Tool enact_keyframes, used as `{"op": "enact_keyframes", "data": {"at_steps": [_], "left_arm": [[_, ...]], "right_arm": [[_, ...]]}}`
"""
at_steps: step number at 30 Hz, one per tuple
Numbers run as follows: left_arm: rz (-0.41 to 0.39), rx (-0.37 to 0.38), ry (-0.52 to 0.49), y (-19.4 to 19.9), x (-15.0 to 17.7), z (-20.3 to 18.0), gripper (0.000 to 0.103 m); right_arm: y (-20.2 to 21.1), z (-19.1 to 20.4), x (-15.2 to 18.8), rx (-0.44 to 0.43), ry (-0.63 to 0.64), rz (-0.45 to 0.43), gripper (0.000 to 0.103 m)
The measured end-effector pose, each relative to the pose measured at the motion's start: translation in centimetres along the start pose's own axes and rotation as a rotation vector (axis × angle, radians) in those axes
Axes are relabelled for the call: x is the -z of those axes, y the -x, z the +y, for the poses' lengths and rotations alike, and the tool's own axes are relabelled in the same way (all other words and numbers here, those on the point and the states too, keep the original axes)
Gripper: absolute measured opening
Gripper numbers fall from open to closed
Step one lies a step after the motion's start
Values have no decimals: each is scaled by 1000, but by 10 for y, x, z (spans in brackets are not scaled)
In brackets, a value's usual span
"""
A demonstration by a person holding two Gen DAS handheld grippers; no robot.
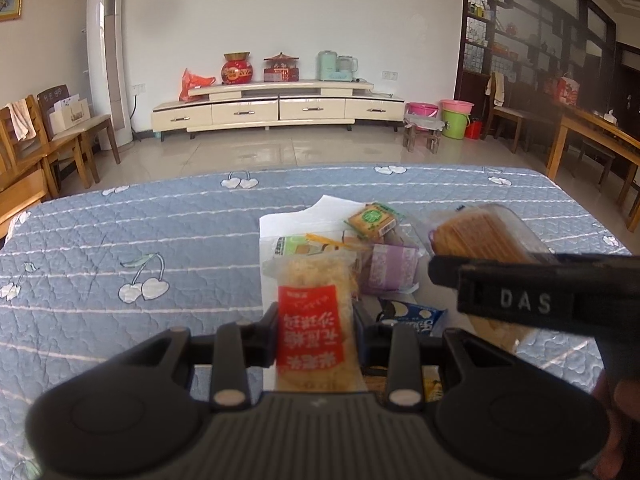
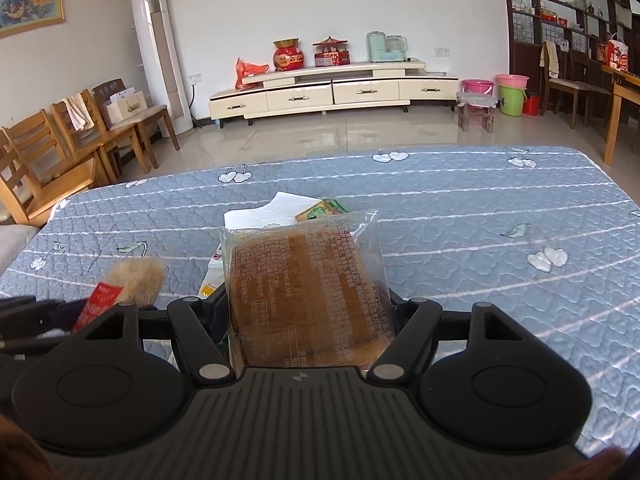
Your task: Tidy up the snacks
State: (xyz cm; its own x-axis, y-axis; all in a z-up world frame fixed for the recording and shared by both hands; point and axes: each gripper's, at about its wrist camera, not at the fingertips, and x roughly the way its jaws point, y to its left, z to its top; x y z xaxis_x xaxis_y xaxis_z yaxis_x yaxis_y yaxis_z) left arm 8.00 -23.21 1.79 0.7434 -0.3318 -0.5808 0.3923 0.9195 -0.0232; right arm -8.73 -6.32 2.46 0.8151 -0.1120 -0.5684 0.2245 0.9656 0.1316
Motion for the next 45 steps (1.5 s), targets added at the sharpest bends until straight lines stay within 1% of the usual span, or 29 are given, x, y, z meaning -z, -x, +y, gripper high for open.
{"op": "enact_keyframes", "data": {"at_steps": [4, 5, 7, 13, 15, 16, 17, 18, 19, 20, 21, 22, 24, 27, 29, 32, 35, 39, 41, 45], "left_arm": [[14, 14, 4, -7, -1, -2, 34], [15, 18, 0, -8, -1, -3, 34], [16, 31, -5, -10, -1, -6, 34], [28, 69, -20, -17, -1, -17, 34], [33, 90, -33, -21, -2, -22, 37], [39, 94, -34, -22, -3, -24, 52], [44, 89, -33, -22, -4, -25, 64], [40, 80, -31, -19, -4, -26, 83], [29, 70, -31, -14, -4, -26, 86], [21, 65, -33, -9, -4, -26, 86], [20, 58, -37, -4, -4, -26, 88], [22, 42, -43, 1, -5, -27, 94], [17, 2, -53, 12, -6, -27, 99], [29, -44, -46, 33, -8, -22, 100], [35, -63, -16, 50, -5, -16, 102], [28, -72, -2, 76, 8, -13, 102], [28, -118, -11, 93, 24, -13, 102], [45, -138, 1, 101, 43, -9, 102], [63, -155, -1, 101, 50, -10, 102], [81, -157, 3, 105, 61, -12, 102]], "right_arm": [[-2, 3, -2, -19, 6, -5, 90], [0, 3, -2, -21, 6, -13, 103], [7, 3, -2, -27, 2, -45, 103], [45, -3, -1, 7, -8, -106, 103], [61, -4, 2, 28, -5, -121, 103], [68, -4, 4, 38, -1, -124, 103], [76, -4, 6, 45, 4, -127, 103], [83, -3, 9, 53, 9, -131, 103], [90, -2, 11, 63, 16, -133, 103], [99, -2, 14, 77, 23, -137, 103], [107, -2, 17, 89, 27, -141, 103], [113, -1, 19, 101, 28, -147, 103], [128, 1, 19, 115, 25, -157, 103], [153, 3, 21, 121, 37, -170, 103], [171, 5, 25, 132, 58, -172, 103], [190, 7, 35, 143, 73, -150, 103], [205, 6, 53, 133, 79, -120, 103], [213, 0, 83, 143, 71, -50, 103], [207, -1, 93, 148, 60, -17, 103], [203, 1, 106, 137, 66, 39, 103]]}}
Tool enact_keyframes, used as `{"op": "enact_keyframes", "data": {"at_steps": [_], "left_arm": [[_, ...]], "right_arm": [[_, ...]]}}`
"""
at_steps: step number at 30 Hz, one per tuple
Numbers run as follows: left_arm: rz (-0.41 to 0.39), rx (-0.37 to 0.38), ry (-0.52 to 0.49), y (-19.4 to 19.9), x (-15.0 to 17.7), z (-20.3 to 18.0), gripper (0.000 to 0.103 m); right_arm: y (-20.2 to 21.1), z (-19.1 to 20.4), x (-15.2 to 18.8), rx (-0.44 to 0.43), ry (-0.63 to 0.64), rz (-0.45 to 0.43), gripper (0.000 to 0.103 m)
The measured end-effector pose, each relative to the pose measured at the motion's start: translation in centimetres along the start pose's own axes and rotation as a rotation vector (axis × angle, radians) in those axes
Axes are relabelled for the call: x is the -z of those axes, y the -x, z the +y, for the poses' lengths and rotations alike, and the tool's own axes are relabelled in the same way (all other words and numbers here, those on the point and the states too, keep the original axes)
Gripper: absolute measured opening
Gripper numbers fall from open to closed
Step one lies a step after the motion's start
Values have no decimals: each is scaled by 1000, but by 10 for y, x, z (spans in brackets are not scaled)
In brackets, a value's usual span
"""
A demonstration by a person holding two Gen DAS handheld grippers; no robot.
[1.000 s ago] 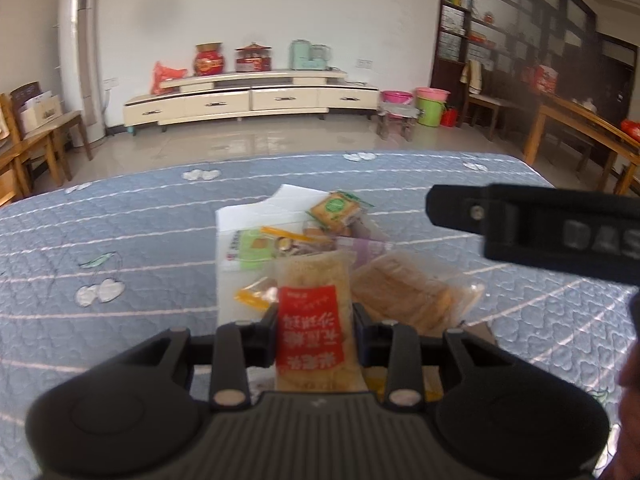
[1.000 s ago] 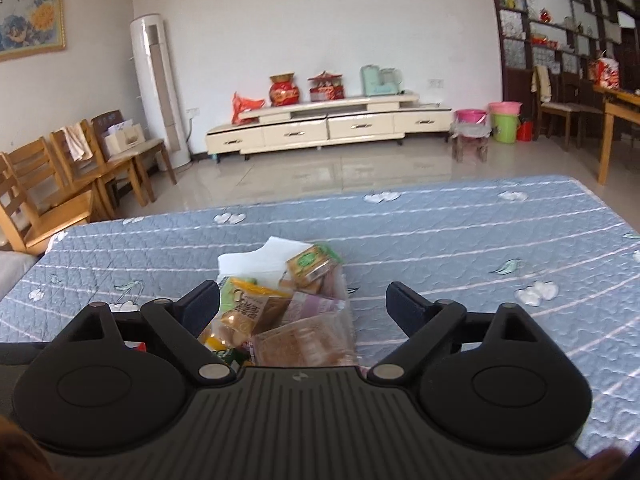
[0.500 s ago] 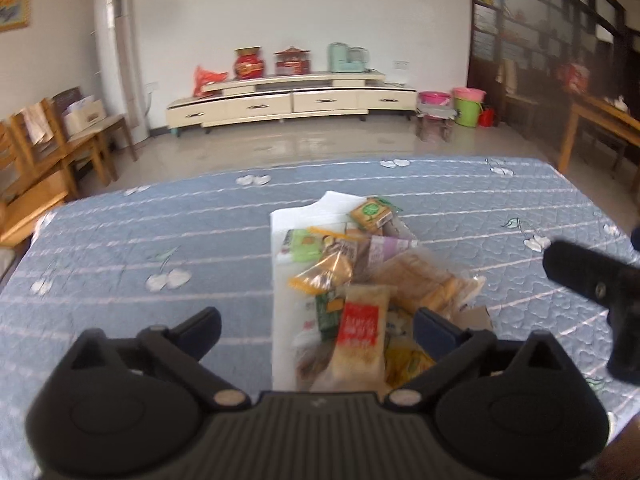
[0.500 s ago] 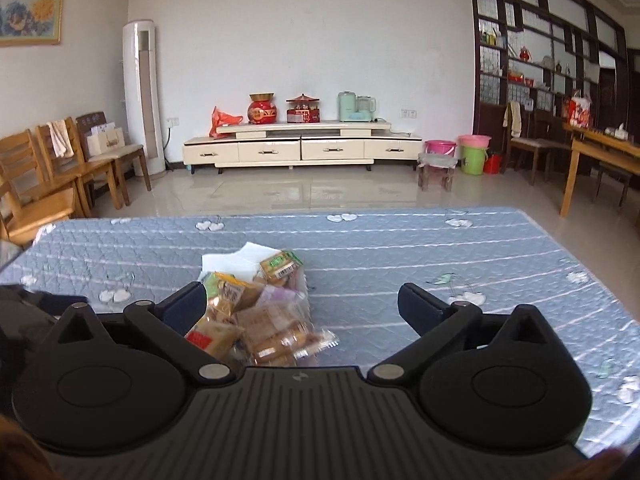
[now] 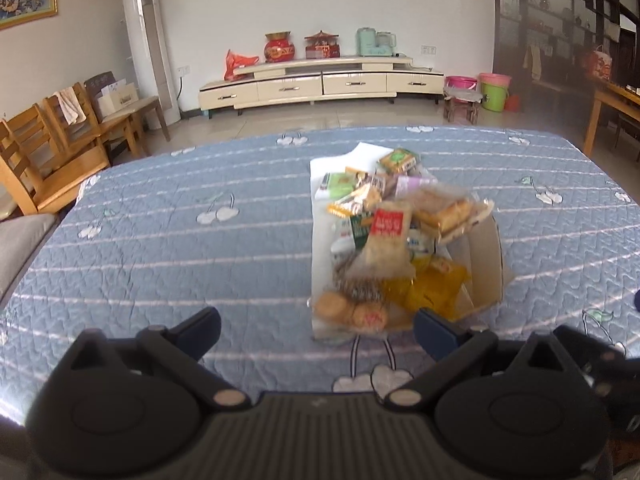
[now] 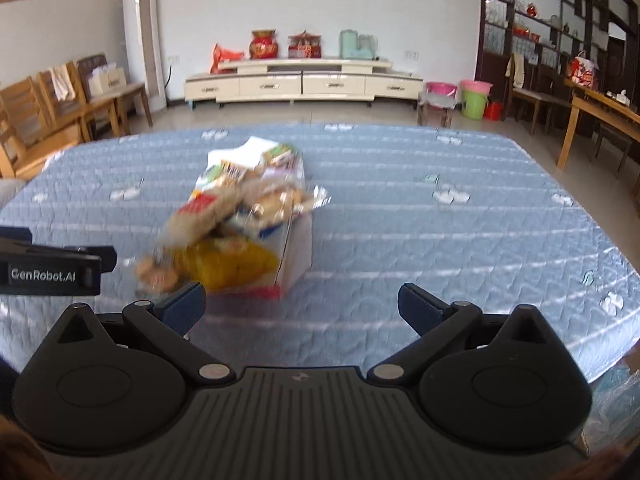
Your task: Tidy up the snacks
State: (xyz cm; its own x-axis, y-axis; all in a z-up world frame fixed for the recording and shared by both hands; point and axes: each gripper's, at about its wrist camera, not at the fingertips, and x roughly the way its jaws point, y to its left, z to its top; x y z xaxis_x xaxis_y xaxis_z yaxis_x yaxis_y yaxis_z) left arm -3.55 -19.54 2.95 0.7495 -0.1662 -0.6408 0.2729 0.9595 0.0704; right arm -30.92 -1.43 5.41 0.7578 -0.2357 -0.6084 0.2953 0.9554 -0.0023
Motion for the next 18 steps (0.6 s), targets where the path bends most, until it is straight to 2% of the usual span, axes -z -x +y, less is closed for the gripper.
{"op": "enact_keyframes", "data": {"at_steps": [6, 18], "left_arm": [[-8, 8, -8, 7, 8, -1, 102], [-10, 21, 23, 9, 9, 5, 102]], "right_arm": [[-6, 15, 7, -33, 34, 42, 103], [3, 22, 21, -36, 45, 40, 103]]}}
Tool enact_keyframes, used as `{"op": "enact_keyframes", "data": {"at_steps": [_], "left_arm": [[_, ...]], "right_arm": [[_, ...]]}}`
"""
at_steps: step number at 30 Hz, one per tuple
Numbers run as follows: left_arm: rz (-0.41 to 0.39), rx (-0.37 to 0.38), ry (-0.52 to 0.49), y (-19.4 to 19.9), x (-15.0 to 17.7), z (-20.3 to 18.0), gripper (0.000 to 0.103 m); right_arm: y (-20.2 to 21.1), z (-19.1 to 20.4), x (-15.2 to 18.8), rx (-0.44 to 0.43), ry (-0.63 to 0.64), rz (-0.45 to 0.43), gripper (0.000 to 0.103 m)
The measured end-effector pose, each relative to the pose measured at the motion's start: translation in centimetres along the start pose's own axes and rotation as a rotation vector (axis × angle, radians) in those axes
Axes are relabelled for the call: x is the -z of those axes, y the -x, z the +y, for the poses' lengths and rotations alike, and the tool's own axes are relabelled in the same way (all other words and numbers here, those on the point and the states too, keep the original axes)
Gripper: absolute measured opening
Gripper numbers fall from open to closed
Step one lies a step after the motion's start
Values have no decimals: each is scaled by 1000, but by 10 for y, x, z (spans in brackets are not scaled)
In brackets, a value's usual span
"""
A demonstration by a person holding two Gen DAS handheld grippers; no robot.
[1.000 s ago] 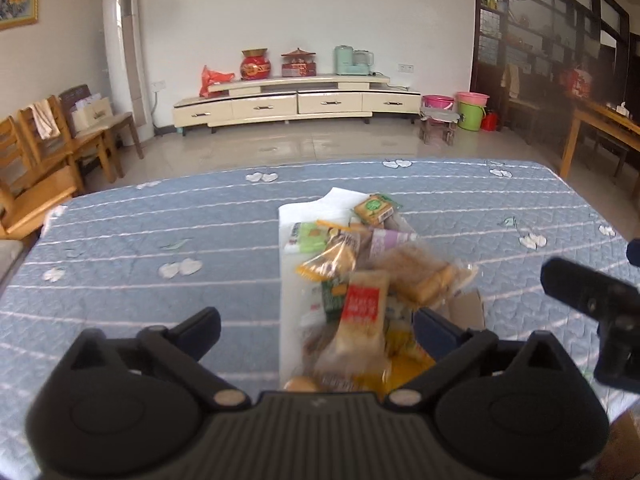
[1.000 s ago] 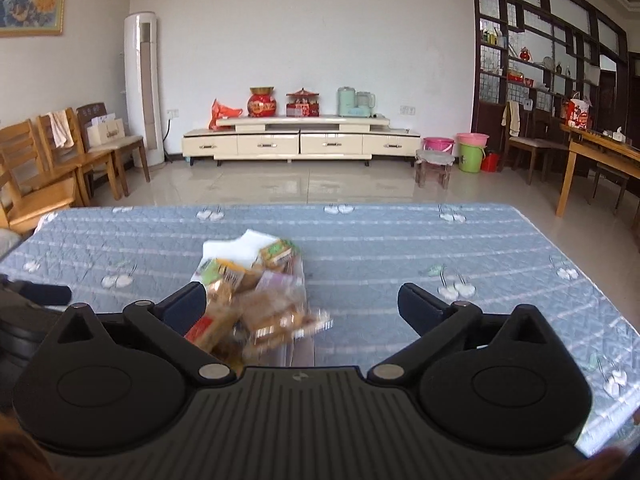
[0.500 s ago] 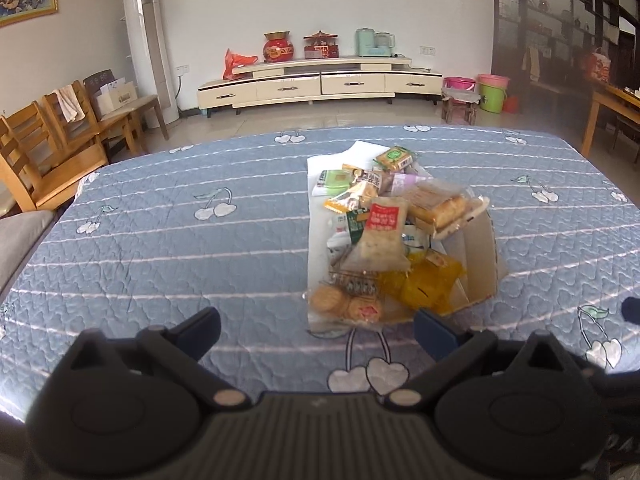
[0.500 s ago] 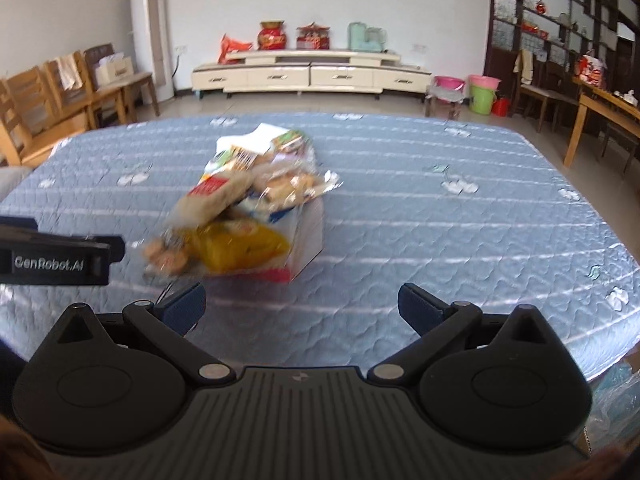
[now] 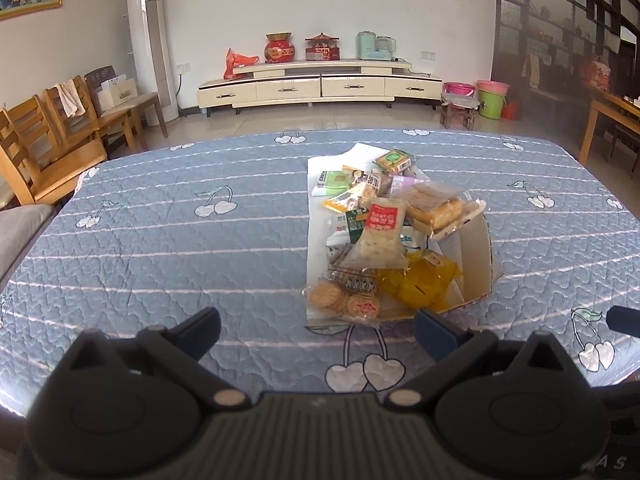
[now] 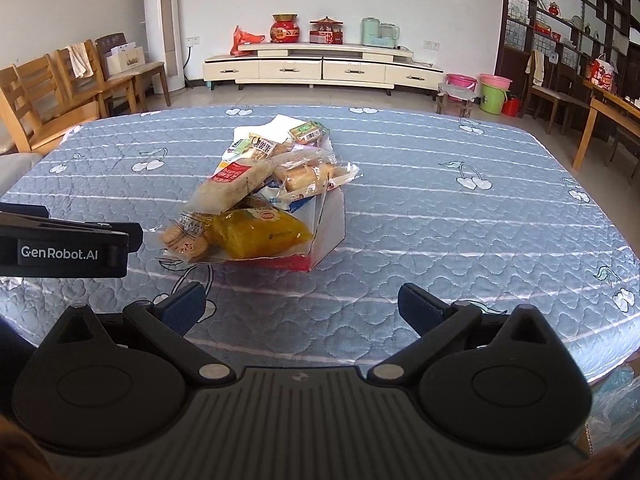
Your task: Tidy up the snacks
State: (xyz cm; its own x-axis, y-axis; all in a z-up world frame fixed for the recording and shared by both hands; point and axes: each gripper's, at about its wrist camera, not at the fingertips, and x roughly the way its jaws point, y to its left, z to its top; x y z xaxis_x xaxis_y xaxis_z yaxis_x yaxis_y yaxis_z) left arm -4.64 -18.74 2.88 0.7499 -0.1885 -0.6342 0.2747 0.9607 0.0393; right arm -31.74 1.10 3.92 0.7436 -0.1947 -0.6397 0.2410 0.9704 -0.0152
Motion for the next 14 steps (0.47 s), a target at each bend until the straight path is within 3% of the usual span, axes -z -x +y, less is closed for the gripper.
{"op": "enact_keyframes", "data": {"at_steps": [14], "left_arm": [[13, 16, -10, -4, 0, 1, 102]], "right_arm": [[-4, 1, 2, -1, 8, 1, 103]]}}
